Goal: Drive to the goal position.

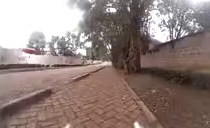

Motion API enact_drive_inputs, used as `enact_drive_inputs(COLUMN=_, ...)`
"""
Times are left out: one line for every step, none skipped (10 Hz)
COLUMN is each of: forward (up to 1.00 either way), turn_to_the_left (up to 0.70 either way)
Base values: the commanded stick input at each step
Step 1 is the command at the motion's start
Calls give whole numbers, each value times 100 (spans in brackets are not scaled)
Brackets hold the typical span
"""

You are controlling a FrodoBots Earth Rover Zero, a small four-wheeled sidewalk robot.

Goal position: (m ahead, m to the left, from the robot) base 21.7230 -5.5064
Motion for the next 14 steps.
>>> enact_drive_inputs(forward=50, turn_to_the_left=1)
enact_drive_inputs(forward=50, turn_to_the_left=0)
enact_drive_inputs(forward=50, turn_to_the_left=0)
enact_drive_inputs(forward=50, turn_to_the_left=0)
enact_drive_inputs(forward=50, turn_to_the_left=0)
enact_drive_inputs(forward=50, turn_to_the_left=0)
enact_drive_inputs(forward=50, turn_to_the_left=0)
enact_drive_inputs(forward=50, turn_to_the_left=0)
enact_drive_inputs(forward=50, turn_to_the_left=0)
enact_drive_inputs(forward=50, turn_to_the_left=0)
enact_drive_inputs(forward=50, turn_to_the_left=0)
enact_drive_inputs(forward=50, turn_to_the_left=0)
enact_drive_inputs(forward=50, turn_to_the_left=0)
enact_drive_inputs(forward=50, turn_to_the_left=0)
